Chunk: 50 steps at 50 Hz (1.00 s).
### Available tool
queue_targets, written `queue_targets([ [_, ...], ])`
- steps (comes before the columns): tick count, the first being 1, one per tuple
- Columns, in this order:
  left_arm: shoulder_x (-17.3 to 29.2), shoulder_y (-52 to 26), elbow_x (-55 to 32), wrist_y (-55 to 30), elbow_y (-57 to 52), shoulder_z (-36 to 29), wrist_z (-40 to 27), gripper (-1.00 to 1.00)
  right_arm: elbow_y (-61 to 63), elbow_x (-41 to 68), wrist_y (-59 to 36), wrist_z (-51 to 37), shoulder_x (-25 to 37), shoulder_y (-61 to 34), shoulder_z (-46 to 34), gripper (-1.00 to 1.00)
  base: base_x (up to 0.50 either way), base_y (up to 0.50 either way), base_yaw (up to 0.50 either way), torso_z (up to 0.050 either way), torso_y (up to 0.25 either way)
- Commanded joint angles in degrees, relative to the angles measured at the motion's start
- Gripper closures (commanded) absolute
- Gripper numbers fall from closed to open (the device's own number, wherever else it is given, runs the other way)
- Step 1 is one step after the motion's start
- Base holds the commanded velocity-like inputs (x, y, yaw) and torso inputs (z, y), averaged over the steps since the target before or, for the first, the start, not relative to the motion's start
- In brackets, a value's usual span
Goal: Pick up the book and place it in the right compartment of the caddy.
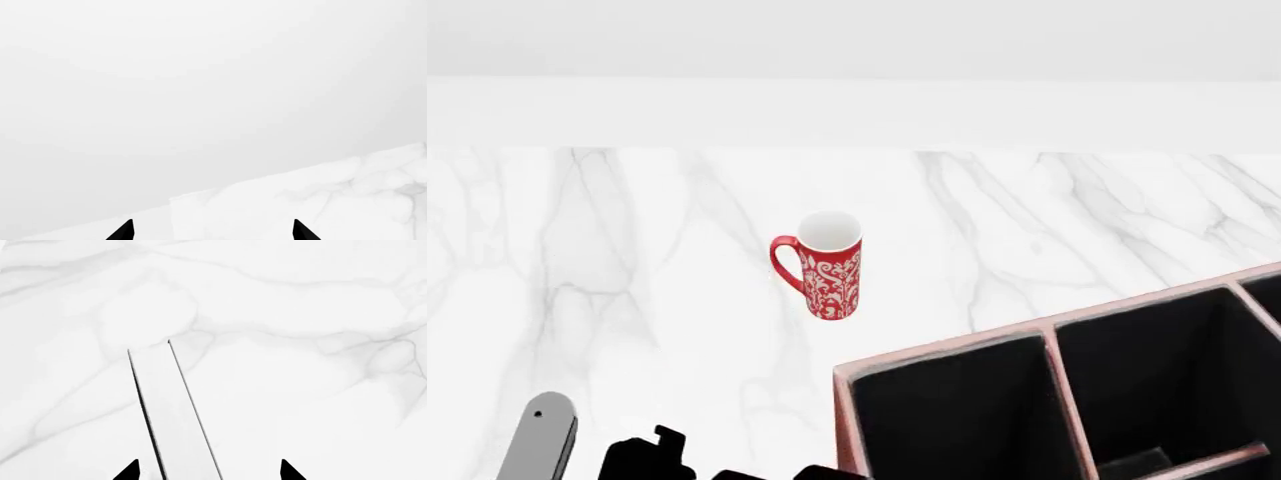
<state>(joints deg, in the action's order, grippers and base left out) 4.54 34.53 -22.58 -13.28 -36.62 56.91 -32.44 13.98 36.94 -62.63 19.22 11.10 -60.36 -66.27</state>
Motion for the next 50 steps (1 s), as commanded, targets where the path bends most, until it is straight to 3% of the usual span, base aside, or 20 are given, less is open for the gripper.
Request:
queue_targets([
  [1,-0.02,0.23,-0.21,0.46,0.37,0.02,-0.04,-1.0,-4.3,-2.0,1.99,0.6,-0.53,0.68,-2.81,-1.0,0.0,0.0,0.0,0.0,0.0],
  [19,0.22,0.26,0.12,0.97,0.99,-0.7,-0.13,-1.0,-2.2,-3.5,4.65,2.07,0.85,1.57,-7.28,-1.0,0.0,0.0,0.0,0.0,0.0],
  [20,0.2,0.28,0.17,1.02,1.05,-0.74,-0.14,-1.0,-2.29,-3.64,4.95,1.97,0.85,1.64,-7.24,1.0,0.0,0.0,0.0,0.0,0.0],
  [39,0.49,0.28,0.52,0.99,0.86,-1.65,-0.56,-1.0,-2.49,-3.63,6.8,1.41,1.31,2.25,-6.35,1.0,0.0,0.0,0.0,0.0,0.0],
  [50,0.64,0.39,0.32,0.92,0.59,-1.75,-0.74,-1.0,-0.59,-1.43,7.08,-2.35,0.96,2.62,0.23,1.0,0.0,0.0,0.0,0.0,0.0],
])
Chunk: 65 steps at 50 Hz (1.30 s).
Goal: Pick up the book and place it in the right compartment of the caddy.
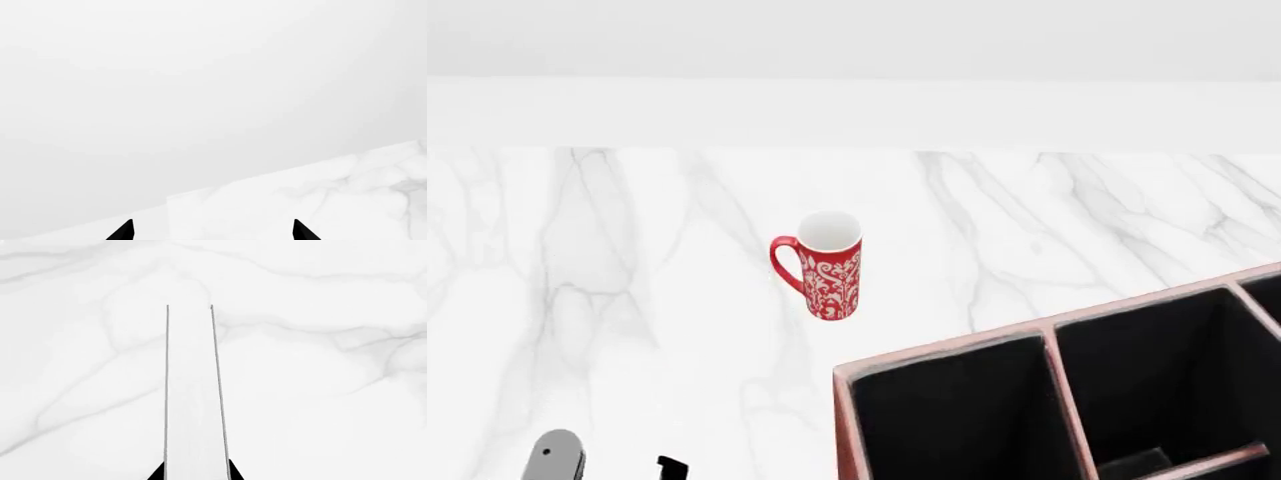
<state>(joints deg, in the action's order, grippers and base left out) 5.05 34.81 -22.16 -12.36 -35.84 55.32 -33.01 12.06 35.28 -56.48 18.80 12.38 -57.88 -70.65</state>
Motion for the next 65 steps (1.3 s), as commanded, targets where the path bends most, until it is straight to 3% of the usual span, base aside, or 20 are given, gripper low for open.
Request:
queue_targets([
  [1,0.15,0.11,-0.13,-0.02,-0.22,-0.16,-0.18,-1.0,1.63,0.65,0.73,-2.17,-0.31,0.14,5.22,1.0,0.0,0.0,0.0,0.0,0.0],
  [15,0.24,0.33,-0.07,0.26,-0.3,-0.38,-0.22,-1.0,0.63,4.4,-4.4,-8.96,-2.47,-2.45,15.04,1.0,0.0,0.0,0.0,0.0,0.0],
  [24,0.43,0.08,0.3,0.29,-0.08,-1.12,-0.29,-1.0,-3.57,10.5,-15.01,-14.12,-4.94,-10.93,27.2,1.0,0.0,0.0,0.0,0.0,0.001],
  [43,0.69,0.03,0.5,0.19,-0.08,-1.72,-0.58,-1.0,-10.1,13.18,-27.28,-21.21,-5.86,-22.05,35.52,1.0,0.0,0.0,0.0,0.0,0.001],
  [50,0.88,-0.19,0.56,0.18,0.28,-2.03,-0.62,-1.0,-15.97,14.75,-31.24,-23.64,-6.7,-28.75,41.97,1.0,0.0,0.0,0.0,0.0,0.001],
  [57,0.92,-0.18,0.54,0.21,0.23,-2.13,-0.7,-1.0,-25.78,15.62,-32.52,-28.24,-6.71,-35.9,46.16,1.0,0.0,0.0,0.0,0.0,0.001],
  [65,0.99,-0.18,0.65,0.47,0.58,-2.39,-0.75,-1.0,-34.11,12.84,-28.98,-27.87,-3.85,-40.59,45.13,1.0,0.0,0.0,0.0,0.0,0.001],
])
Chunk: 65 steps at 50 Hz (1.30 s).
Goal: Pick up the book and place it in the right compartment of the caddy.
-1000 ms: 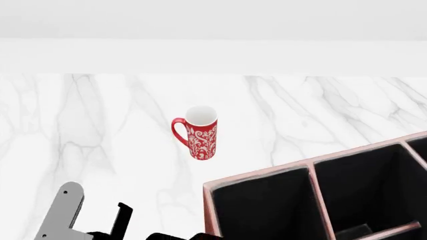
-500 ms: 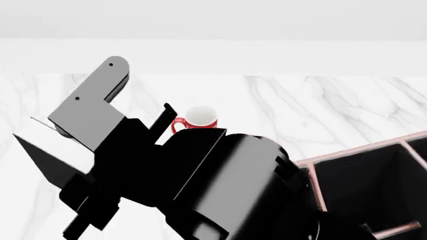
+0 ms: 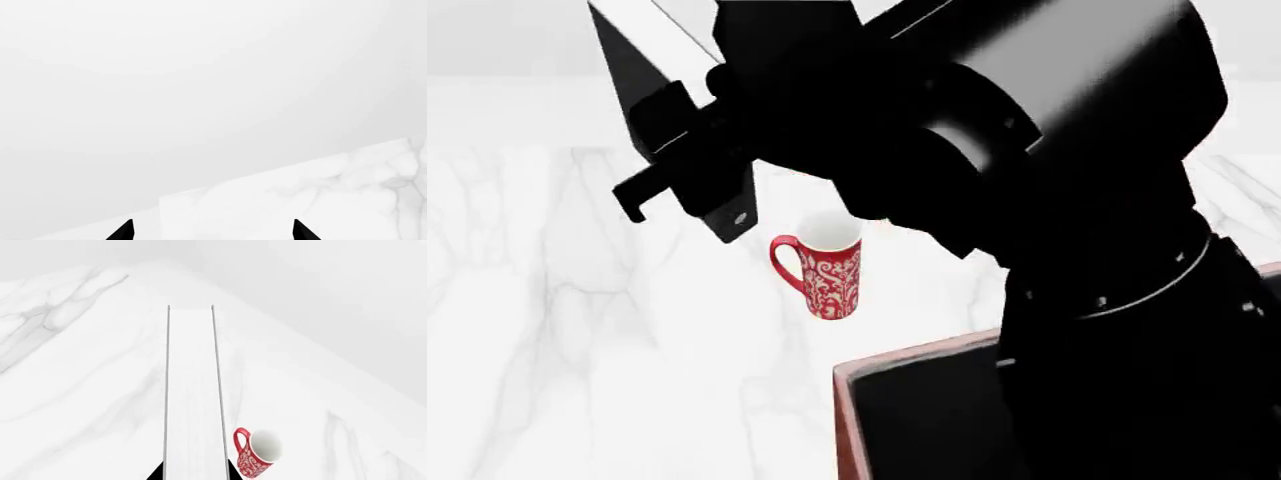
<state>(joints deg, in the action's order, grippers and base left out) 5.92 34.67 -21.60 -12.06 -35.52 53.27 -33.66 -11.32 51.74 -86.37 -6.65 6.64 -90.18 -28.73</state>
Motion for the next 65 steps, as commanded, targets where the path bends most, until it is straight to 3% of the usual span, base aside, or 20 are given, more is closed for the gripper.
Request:
queue_targets([
  [1,0.12,-0.06,0.18,0.23,0.33,-0.4,-0.12,-1.0,-10.73,-3.83,1.33,-2.46,2.23,-8.31,3.01,1.0,0.0,0.0,0.0,0.0,0.0],
  [18,0.19,0.4,-0.26,0.54,0.24,-0.24,-0.27,-1.0,-21.62,-11.03,9.71,-0.48,8.02,-12.57,-2.05,1.0,0.0,0.0,0.0,0.0,0.001],
  [27,0.17,0.33,-0.11,0.86,0.59,-0.48,-0.29,-1.0,-21.47,-11.57,9.05,-2.7,11.07,-12.51,-0.72,1.0,0.0,0.0,0.0,0.0,0.001],
  [48,0.41,0.47,-0.7,0.64,0.18,-0.43,-0.41,-1.0,-8.0,-6.86,-2.22,-16.12,23.1,-6.05,12.66,1.0,0.0,0.0,0.0,0.0,0.001],
  [57,0.26,0.63,-1.14,1.19,0.53,-0.22,-0.11,-1.0,-5.38,6.76,-3.35,-30.18,29.17,-2.44,14.91,1.0,0.0,0.0,0.0,0.0,0.001],
  [65,0.32,0.52,-1.14,1.27,0.7,-0.31,-0.18,-1.0,-3.96,13.18,-2.94,-36.91,34.51,-0.75,14.95,1.0,0.0,0.0,0.0,0.0,0.001],
])
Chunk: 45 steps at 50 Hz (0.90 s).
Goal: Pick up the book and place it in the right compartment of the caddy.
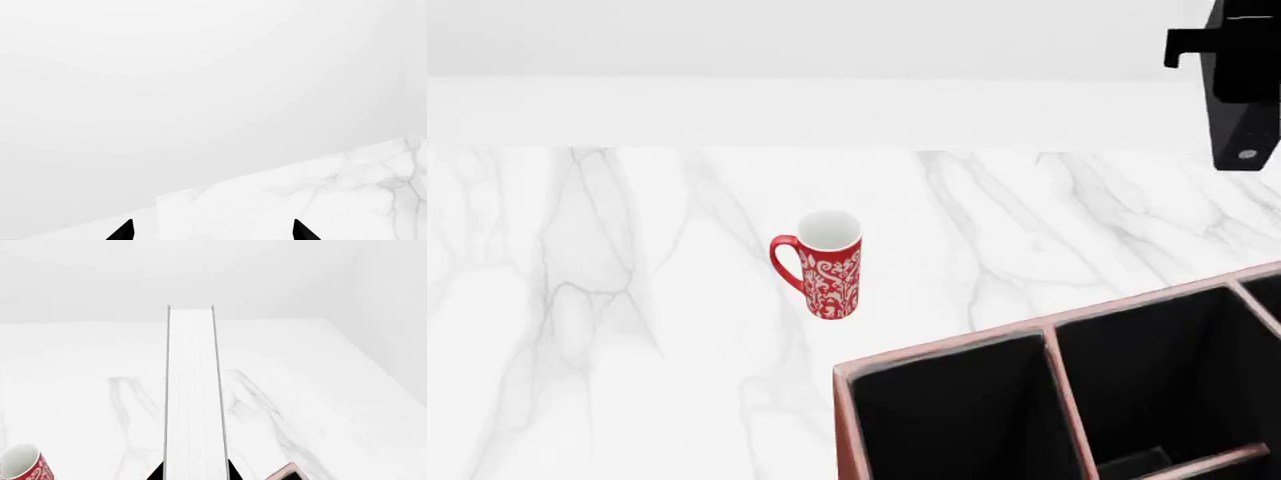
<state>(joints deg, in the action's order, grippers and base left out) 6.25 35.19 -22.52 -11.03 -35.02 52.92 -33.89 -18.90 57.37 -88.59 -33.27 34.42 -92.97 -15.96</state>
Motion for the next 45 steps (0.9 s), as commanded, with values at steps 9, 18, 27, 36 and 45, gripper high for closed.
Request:
queue_targets([
  [9,0.02,0.15,-0.51,0.31,0.2,0.26,0.07,-1.0,3.08,16.46,-0.86,-19.71,10.64,4.44,3.78,1.0,0.0,0.0,0.0,0.0,0.001],
  [18,-0.03,0.13,-0.38,0.45,0.29,-0.03,0.07,-1.0,1.6,27.04,-0.22,-28.72,14.68,4.76,2.3,1.0,0.0,0.0,0.0,0.0,0.002],
  [27,0.15,-0.01,-0.42,0.27,0.29,-0.28,-0.02,-1.0,-0.96,33.36,-0.15,-34.61,15.97,3.42,0.71,1.0,0.0,0.0,0.0,0.002,0.001],
  [36,0.04,0.24,-0.77,0.46,0.22,0.08,0.03,-1.0,-3.0,35.57,1.41,-37.23,16.64,3.05,-0.89,1.0,0.0,0.0,0.0,0.0,0.001],
  [45,0.12,0.07,-0.5,0.52,0.48,-0.35,0.0,-1.0,-4.23,38.24,2.52,-40.03,17.13,3.84,-1.33,1.0,0.0,0.0,0.0,0.0,0.001],
])
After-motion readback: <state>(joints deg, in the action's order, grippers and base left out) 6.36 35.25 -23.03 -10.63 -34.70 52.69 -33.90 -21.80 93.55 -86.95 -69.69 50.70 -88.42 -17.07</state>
